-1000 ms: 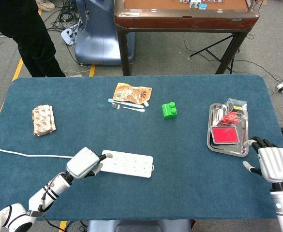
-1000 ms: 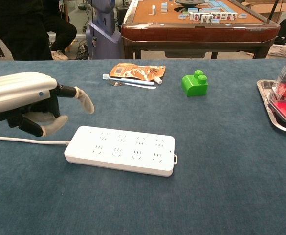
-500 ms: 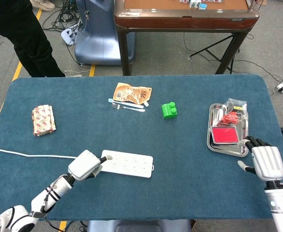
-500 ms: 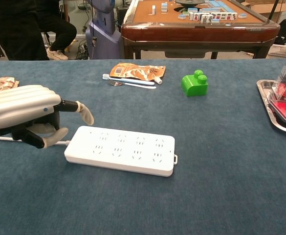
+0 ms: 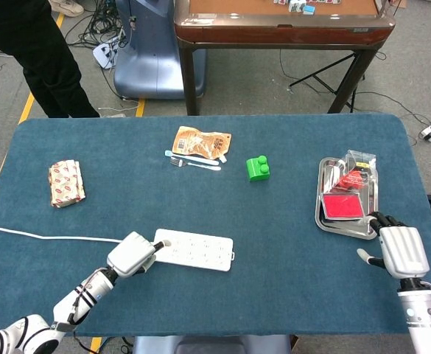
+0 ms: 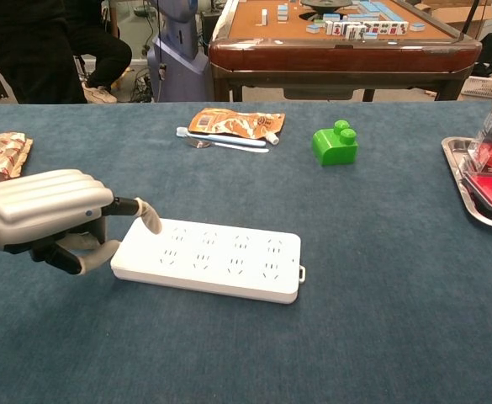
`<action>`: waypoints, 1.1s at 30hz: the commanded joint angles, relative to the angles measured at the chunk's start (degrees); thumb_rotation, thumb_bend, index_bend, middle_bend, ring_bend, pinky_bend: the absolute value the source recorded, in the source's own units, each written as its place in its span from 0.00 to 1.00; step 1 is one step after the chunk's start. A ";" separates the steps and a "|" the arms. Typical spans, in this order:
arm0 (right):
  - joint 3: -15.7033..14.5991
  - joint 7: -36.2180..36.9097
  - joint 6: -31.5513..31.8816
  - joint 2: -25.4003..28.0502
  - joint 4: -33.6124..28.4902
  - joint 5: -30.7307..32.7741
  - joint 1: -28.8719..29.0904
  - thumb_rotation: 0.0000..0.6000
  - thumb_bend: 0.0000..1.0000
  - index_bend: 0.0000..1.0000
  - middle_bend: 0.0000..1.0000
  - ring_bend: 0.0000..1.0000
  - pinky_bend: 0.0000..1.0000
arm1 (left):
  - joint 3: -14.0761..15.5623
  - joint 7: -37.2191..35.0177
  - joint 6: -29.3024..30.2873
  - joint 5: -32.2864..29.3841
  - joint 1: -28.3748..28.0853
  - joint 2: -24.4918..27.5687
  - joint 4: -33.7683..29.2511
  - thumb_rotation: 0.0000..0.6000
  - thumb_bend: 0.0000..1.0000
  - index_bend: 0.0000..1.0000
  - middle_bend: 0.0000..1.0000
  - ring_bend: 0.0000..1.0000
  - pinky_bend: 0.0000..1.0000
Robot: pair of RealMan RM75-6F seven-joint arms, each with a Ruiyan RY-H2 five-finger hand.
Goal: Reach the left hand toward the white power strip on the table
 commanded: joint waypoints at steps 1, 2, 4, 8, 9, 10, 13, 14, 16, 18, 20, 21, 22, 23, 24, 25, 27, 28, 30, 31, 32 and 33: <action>0.03 -0.36 -0.77 0.92 -0.23 0.36 0.49 1.00 0.08 0.39 0.33 0.35 0.53 | 0.02 0.94 -0.44 -1.05 -0.02 -0.24 0.10 1.00 0.60 0.30 1.00 0.96 1.00; 0.02 -0.33 -0.72 0.80 0.06 0.21 0.53 1.00 0.08 0.39 0.33 0.35 0.53 | 0.06 1.09 -0.54 -1.36 -0.01 -0.31 0.14 1.00 0.60 0.30 1.00 0.96 1.00; 0.02 -0.17 -0.76 0.73 0.43 0.03 0.67 1.00 0.08 0.39 0.33 0.35 0.53 | 0.17 1.34 -0.69 -1.87 0.01 -0.41 0.21 1.00 0.60 0.30 1.00 0.96 1.00; -0.01 0.05 -0.91 0.58 1.08 -0.06 0.87 1.00 0.08 0.39 0.33 0.35 0.53 | 0.41 1.46 -0.71 -2.39 0.03 -0.55 0.40 1.00 0.60 0.31 1.00 0.96 1.00; -0.03 0.10 -0.96 0.52 1.24 -0.09 0.93 1.00 0.08 0.39 0.33 0.35 0.53 | 0.49 1.57 -0.76 -2.53 0.01 -0.56 0.45 1.00 0.60 0.31 1.00 0.96 1.00; -0.05 0.13 -1.01 0.46 1.36 -0.12 0.97 1.00 0.08 0.39 0.33 0.35 0.53 | 0.55 1.59 -0.81 -2.64 0.00 -0.55 0.45 1.00 0.60 0.31 1.00 0.96 1.00; -0.12 0.31 -1.13 0.27 1.75 -0.16 1.08 1.00 0.08 0.39 0.33 0.35 0.53 | 0.68 1.66 -0.83 -2.93 -0.03 -0.57 0.48 1.00 0.60 0.31 1.00 0.96 1.00; -0.13 0.35 -1.17 0.20 1.87 -0.14 1.11 1.00 0.08 0.39 0.33 0.35 0.53 | 0.71 1.71 -0.90 -3.09 -0.05 -0.58 0.48 1.00 0.60 0.31 1.00 0.96 1.00; -0.17 0.39 -1.27 0.11 2.04 -0.15 1.19 1.00 0.08 0.39 0.33 0.35 0.53 | 0.73 1.91 -1.15 -3.52 -0.14 -0.60 0.53 1.00 0.60 0.31 1.00 0.96 1.00; -0.21 0.43 -1.33 0.03 2.20 -0.16 1.26 1.00 0.08 0.39 0.33 0.35 0.53 | 0.75 2.09 -1.50 -4.09 -0.22 -0.65 0.51 1.00 0.60 0.31 1.00 0.96 1.00; -0.25 0.45 -1.35 -0.04 2.32 -0.12 1.28 1.00 0.08 0.39 0.33 0.35 0.53 | 0.77 2.54 -1.78 -4.57 -0.28 -0.69 0.48 1.00 0.60 0.31 1.00 0.96 1.00; -0.26 0.47 -1.37 -0.08 2.36 -0.08 1.28 1.00 0.08 0.39 0.33 0.35 0.53 | 0.77 2.87 -1.94 -4.85 -0.32 -0.72 0.48 1.00 0.60 0.31 1.00 0.96 1.00; -0.28 0.49 -1.41 -0.12 2.43 -0.04 1.30 1.00 0.08 0.39 0.33 0.35 0.53 | 0.77 3.21 -2.18 -5.32 -0.35 -0.75 0.39 1.00 0.60 0.31 1.00 0.96 1.00; -0.30 0.50 -1.44 -0.14 2.48 -0.02 1.31 1.00 0.08 0.39 0.33 0.35 0.53 | 0.76 3.37 -2.35 -5.65 -0.38 -0.76 0.31 1.00 0.60 0.31 1.00 0.96 1.00; -0.32 0.47 -1.46 -0.15 2.52 -0.01 1.33 1.00 0.08 0.39 0.33 0.35 0.53 | 0.75 3.65 -2.55 -6.02 -0.43 -0.75 0.22 1.00 0.60 0.31 1.00 0.96 1.00; -0.33 0.44 -1.46 -0.16 2.54 -0.01 1.34 1.00 0.08 0.39 0.33 0.35 0.53 | 0.73 3.92 -2.62 -6.24 -0.46 -0.73 0.18 1.00 0.60 0.31 1.00 0.96 1.00; -0.36 0.50 -1.44 -0.18 2.57 -0.05 1.37 1.00 0.08 0.39 0.33 0.35 0.53 | 0.77 4.43 -2.67 -6.54 -0.50 -0.71 0.07 1.00 0.60 0.31 1.00 0.96 1.00; -0.36 0.52 -1.43 -0.20 2.59 -0.06 1.38 1.00 0.08 0.39 0.33 0.35 0.53 | 0.82 4.59 -2.67 -6.59 -0.52 -0.68 -0.02 1.00 0.60 0.31 1.00 0.96 1.00; -0.38 0.56 -1.44 -0.24 2.66 -0.03 1.39 1.00 0.08 0.39 0.33 0.35 0.53 | 0.95 4.70 -2.32 -6.37 -0.47 -0.58 -0.28 1.00 0.60 0.31 1.00 0.96 1.00; -0.38 0.67 -1.47 -0.26 2.72 0.00 1.41 1.00 0.08 0.39 0.33 0.35 0.53 | 0.94 4.44 -1.71 -6.04 -0.32 -0.42 -0.58 1.00 0.60 0.31 1.00 0.96 1.00; -0.38 0.76 -1.52 -0.26 2.77 0.05 1.43 1.00 0.08 0.39 0.33 0.35 0.53 | 0.89 4.00 -1.05 -5.78 -0.13 -0.21 -0.93 1.00 0.60 0.31 1.00 0.96 1.00; -0.37 0.82 -1.58 -0.24 2.84 0.10 1.46 1.00 0.08 0.39 0.33 0.35 0.53 | 0.74 3.21 -0.01 -5.46 0.20 0.29 -1.57 1.00 0.60 0.30 1.00 0.95 1.00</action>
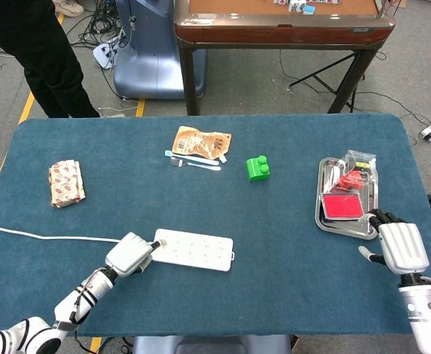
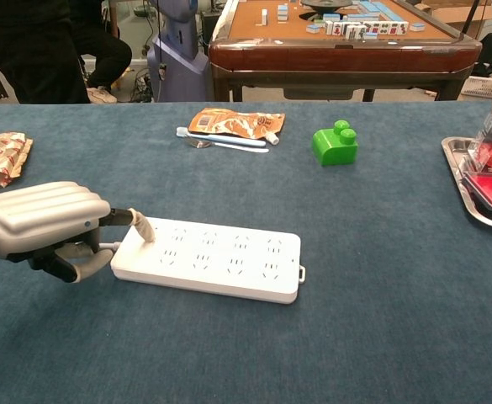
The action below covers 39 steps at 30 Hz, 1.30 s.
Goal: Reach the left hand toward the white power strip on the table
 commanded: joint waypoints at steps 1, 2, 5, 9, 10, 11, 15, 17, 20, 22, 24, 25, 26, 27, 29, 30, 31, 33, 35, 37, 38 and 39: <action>0.01 0.09 -0.09 0.02 0.14 0.09 0.06 1.00 0.08 0.39 0.33 0.35 0.53 | -0.32 -1.87 2.52 0.84 0.81 1.23 -1.61 1.00 0.60 0.29 1.00 0.95 1.00; 0.02 0.12 -0.13 0.05 0.15 0.10 0.09 1.00 0.08 0.39 0.33 0.35 0.53 | -0.49 -2.55 3.39 1.00 1.12 1.84 -2.25 1.00 0.60 0.29 1.00 0.95 1.00; 0.06 0.21 -0.16 0.20 0.06 -0.05 0.21 1.00 0.08 0.39 0.33 0.35 0.53 | -0.94 -4.77 6.42 1.51 2.35 4.39 -4.54 1.00 0.60 0.27 1.00 0.95 1.00; 0.09 0.43 -0.06 0.32 -0.02 -0.38 0.36 1.00 0.08 0.39 0.33 0.35 0.53 | -0.59 -7.90 9.03 0.84 4.49 8.59 -7.95 1.00 0.59 0.24 1.00 0.93 1.00; 0.10 0.49 -0.08 0.31 0.01 -0.44 0.40 1.00 0.08 0.39 0.33 0.35 0.53 | -0.46 -7.87 9.43 0.47 4.96 9.58 -8.60 1.00 0.59 0.24 0.99 0.91 1.00; 0.09 0.57 -0.11 0.30 0.05 -0.50 0.45 1.00 0.08 0.39 0.33 0.35 0.53 | -0.35 -7.62 10.01 0.18 5.49 10.44 -9.15 1.00 0.59 0.23 0.98 0.90 1.00; 0.02 0.89 -0.30 0.20 0.38 -0.72 0.64 1.00 0.08 0.39 0.33 0.35 0.53 | -0.22 -7.58 14.14 -1.25 8.68 13.05 -11.06 1.00 0.59 0.22 0.91 0.82 1.00; 0.01 1.11 -0.31 0.13 0.51 -0.81 0.68 1.00 0.08 0.39 0.33 0.35 0.53 | -0.28 -8.79 15.70 -2.10 10.07 13.72 -11.32 1.00 0.59 0.23 0.88 0.80 1.00; -0.03 1.51 -0.25 0.11 0.67 -1.06 0.73 1.00 0.08 0.39 0.33 0.35 0.53 | -0.41 -10.21 17.98 -3.40 12.18 14.94 -11.41 1.00 0.59 0.23 0.85 0.78 0.99; -0.07 1.71 -0.07 0.15 0.68 -1.27 0.69 1.00 0.08 0.39 0.33 0.35 0.53 | -0.44 -10.49 19.72 -4.25 13.74 15.64 -11.60 1.00 0.59 0.23 0.83 0.75 0.96; -0.09 1.91 0.17 0.25 0.59 -1.45 0.61 1.00 0.08 0.39 0.33 0.35 0.53 | -0.33 -10.32 21.20 -4.62 15.03 16.15 -11.88 1.00 0.59 0.23 0.80 0.73 0.93; -0.10 2.00 0.34 0.31 0.55 -1.57 0.55 1.00 0.08 0.39 0.33 0.35 0.53 | -0.15 -10.58 22.06 -4.66 15.88 16.49 -12.22 1.00 0.59 0.23 0.78 0.71 0.90; -0.10 2.06 0.45 0.34 0.54 -1.65 0.53 1.00 0.08 0.39 0.33 0.35 0.53 | -0.02 -10.73 22.71 -4.76 16.53 16.78 -12.50 1.00 0.59 0.23 0.76 0.69 0.87; -0.14 2.12 0.57 0.37 0.52 -1.76 0.48 1.00 0.08 0.39 0.33 0.35 0.53 | 0.14 -10.28 23.69 -4.94 17.42 17.17 -12.77 1.00 0.59 0.23 0.74 0.68 0.85; -0.23 2.28 0.69 0.43 0.48 -1.92 0.40 1.00 0.08 0.39 0.33 0.35 0.53 | 0.42 -8.90 25.17 -5.49 18.81 17.71 -13.37 1.00 0.59 0.23 0.71 0.66 0.81; -0.28 2.37 0.76 0.45 0.44 -1.99 0.34 1.00 0.08 0.39 0.33 0.35 0.53 | 0.57 -7.90 26.05 -6.21 19.76 18.11 -14.09 1.00 0.59 0.23 0.70 0.64 0.80; -0.32 2.43 0.82 0.48 0.39 -2.01 0.29 1.00 0.08 0.39 0.33 0.35 0.53 | 0.71 -7.23 26.58 -6.76 20.43 18.49 -14.74 1.00 0.59 0.23 0.69 0.63 0.78; -0.35 2.46 0.87 0.57 0.25 -1.93 0.20 1.00 0.08 0.39 0.33 0.35 0.53 | 0.99 -6.56 27.55 -7.60 21.70 19.35 -15.99 1.00 0.59 0.23 0.67 0.62 0.76; -0.31 2.48 0.80 0.75 0.01 -1.79 0.21 1.00 0.08 0.39 0.33 0.35 0.53 | 1.31 -6.28 28.76 -8.17 23.14 20.35 -16.87 1.00 0.59 0.23 0.67 0.62 0.76; -0.25 2.43 0.81 1.01 -0.35 -1.87 0.26 1.00 0.08 0.39 0.33 0.35 0.53 | 1.58 -5.80 30.09 -8.33 24.49 21.23 -17.21 1.00 0.59 0.23 0.67 0.61 0.76; -0.21 2.43 0.88 1.09 -0.49 -1.94 0.28 1.00 0.08 0.39 0.33 0.35 0.53 | 1.63 -5.65 30.62 -8.45 25.01 21.55 -17.32 1.00 0.59 0.23 0.67 0.61 0.76; -0.19 2.44 0.97 1.16 -0.62 -2.02 0.27 1.00 0.08 0.39 0.33 0.35 0.53 | 1.63 -5.63 31.06 -8.52 25.47 21.83 -17.37 1.00 0.59 0.23 0.67 0.61 0.76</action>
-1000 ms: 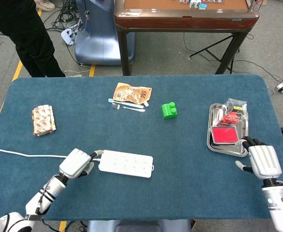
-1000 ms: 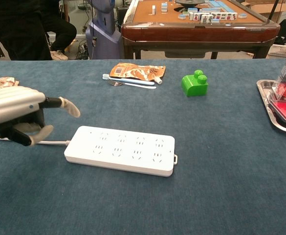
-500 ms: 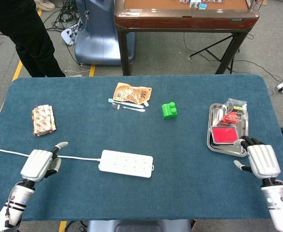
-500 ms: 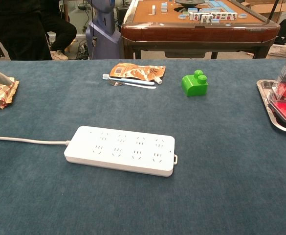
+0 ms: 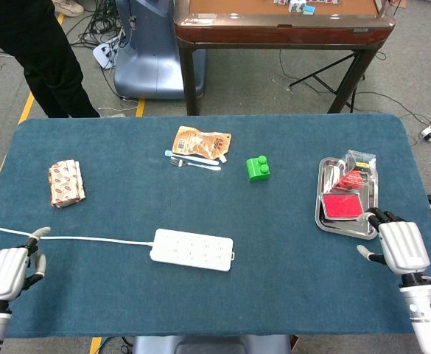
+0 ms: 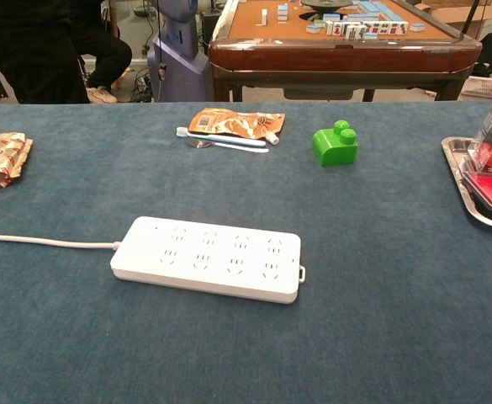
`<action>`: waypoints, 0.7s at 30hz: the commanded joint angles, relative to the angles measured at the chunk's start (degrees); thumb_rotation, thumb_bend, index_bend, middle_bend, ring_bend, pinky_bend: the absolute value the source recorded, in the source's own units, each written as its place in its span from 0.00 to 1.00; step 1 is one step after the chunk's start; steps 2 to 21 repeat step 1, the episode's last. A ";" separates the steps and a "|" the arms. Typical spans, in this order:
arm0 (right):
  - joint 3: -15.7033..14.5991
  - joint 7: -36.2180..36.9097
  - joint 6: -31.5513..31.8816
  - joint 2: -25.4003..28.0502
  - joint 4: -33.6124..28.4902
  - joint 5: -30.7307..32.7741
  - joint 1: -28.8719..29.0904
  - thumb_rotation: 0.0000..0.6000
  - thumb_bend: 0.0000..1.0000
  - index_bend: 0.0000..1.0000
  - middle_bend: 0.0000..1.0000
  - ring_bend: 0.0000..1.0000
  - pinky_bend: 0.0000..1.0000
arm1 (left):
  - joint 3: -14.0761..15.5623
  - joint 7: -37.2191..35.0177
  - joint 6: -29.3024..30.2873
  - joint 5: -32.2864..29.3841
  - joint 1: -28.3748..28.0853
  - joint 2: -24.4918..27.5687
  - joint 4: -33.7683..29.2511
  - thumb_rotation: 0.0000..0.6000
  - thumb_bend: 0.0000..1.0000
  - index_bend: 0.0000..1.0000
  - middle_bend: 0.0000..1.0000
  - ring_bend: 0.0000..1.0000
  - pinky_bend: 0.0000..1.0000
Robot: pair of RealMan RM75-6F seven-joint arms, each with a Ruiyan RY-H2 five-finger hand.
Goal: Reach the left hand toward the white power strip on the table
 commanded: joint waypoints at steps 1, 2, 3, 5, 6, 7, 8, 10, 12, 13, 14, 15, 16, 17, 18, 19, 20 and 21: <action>0.04 -0.02 0.25 0.15 -0.27 -0.23 -0.02 1.00 0.08 0.39 0.33 0.35 0.53 | 0.22 -0.03 1.60 -0.32 1.65 1.16 -0.43 1.00 0.59 0.23 0.67 0.61 0.76; 0.04 -0.02 0.25 0.15 -0.27 -0.23 -0.02 1.00 0.08 0.39 0.33 0.35 0.53 | 0.22 -0.03 1.60 -0.32 1.65 1.16 -0.43 1.00 0.59 0.23 0.67 0.61 0.76; 0.04 -0.02 0.25 0.15 -0.27 -0.23 -0.02 1.00 0.08 0.39 0.33 0.35 0.53 | 0.22 -0.03 1.60 -0.32 1.65 1.16 -0.43 1.00 0.59 0.23 0.67 0.61 0.76; 0.04 -0.02 0.25 0.15 -0.27 -0.23 -0.02 1.00 0.08 0.39 0.33 0.35 0.53 | 0.22 -0.03 1.60 -0.32 1.65 1.16 -0.43 1.00 0.59 0.23 0.67 0.61 0.76; 0.04 -0.02 0.25 0.15 -0.27 -0.23 -0.02 1.00 0.08 0.39 0.33 0.35 0.53 | 0.22 -0.03 1.60 -0.32 1.65 1.16 -0.43 1.00 0.59 0.23 0.67 0.61 0.76; 0.04 -0.02 0.25 0.15 -0.27 -0.23 -0.02 1.00 0.08 0.39 0.33 0.35 0.53 | 0.22 -0.03 1.60 -0.32 1.65 1.16 -0.43 1.00 0.59 0.23 0.67 0.61 0.76; 0.04 -0.02 0.25 0.15 -0.27 -0.23 -0.02 1.00 0.08 0.39 0.33 0.35 0.53 | 0.22 -0.03 1.60 -0.32 1.65 1.16 -0.43 1.00 0.59 0.23 0.67 0.61 0.76; 0.04 -0.02 0.25 0.15 -0.27 -0.23 -0.02 1.00 0.08 0.39 0.33 0.35 0.53 | 0.22 -0.03 1.60 -0.32 1.65 1.16 -0.43 1.00 0.59 0.23 0.67 0.61 0.76; 0.04 -0.02 0.25 0.15 -0.27 -0.23 -0.02 1.00 0.08 0.39 0.33 0.35 0.53 | 0.22 -0.03 1.60 -0.32 1.65 1.16 -0.43 1.00 0.59 0.23 0.67 0.61 0.76; 0.04 -0.02 0.25 0.15 -0.27 -0.23 -0.02 1.00 0.08 0.39 0.33 0.35 0.53 | 0.22 -0.03 1.60 -0.32 1.65 1.16 -0.43 1.00 0.59 0.23 0.67 0.61 0.76; 0.04 -0.02 0.25 0.15 -0.27 -0.23 -0.02 1.00 0.08 0.39 0.33 0.35 0.53 | 0.22 -0.03 1.60 -0.32 1.65 1.16 -0.43 1.00 0.59 0.23 0.67 0.61 0.76; 0.04 -0.02 0.25 0.15 -0.27 -0.23 -0.02 1.00 0.08 0.39 0.33 0.35 0.53 | 0.22 -0.03 1.60 -0.32 1.65 1.16 -0.43 1.00 0.59 0.23 0.67 0.61 0.76; 0.04 -0.02 0.25 0.15 -0.27 -0.23 -0.02 1.00 0.08 0.39 0.33 0.35 0.53 | 0.22 -0.03 1.60 -0.32 1.65 1.16 -0.43 1.00 0.59 0.23 0.67 0.61 0.76; 0.04 -0.02 0.25 0.15 -0.27 -0.23 -0.02 1.00 0.08 0.39 0.33 0.35 0.53 | 0.22 -0.03 1.60 -0.32 1.65 1.16 -0.43 1.00 0.59 0.23 0.67 0.61 0.76; 0.04 -0.02 0.25 0.15 -0.27 -0.23 -0.02 1.00 0.08 0.39 0.33 0.35 0.53 | 0.22 -0.03 1.60 -0.32 1.65 1.16 -0.43 1.00 0.59 0.23 0.67 0.61 0.76; 0.04 -0.02 0.25 0.15 -0.27 -0.23 -0.02 1.00 0.08 0.39 0.33 0.35 0.53 | 0.22 -0.03 1.60 -0.32 1.65 1.16 -0.43 1.00 0.59 0.23 0.67 0.61 0.76; 0.04 -0.02 0.25 0.15 -0.27 -0.23 -0.02 1.00 0.08 0.39 0.33 0.35 0.53 | 0.22 -0.03 1.60 -0.32 1.65 1.16 -0.43 1.00 0.59 0.23 0.67 0.61 0.76; 0.04 -0.02 0.25 0.15 -0.27 -0.23 -0.02 1.00 0.08 0.39 0.33 0.35 0.53 | 0.22 -0.03 1.60 -0.32 1.65 1.16 -0.43 1.00 0.59 0.23 0.67 0.61 0.76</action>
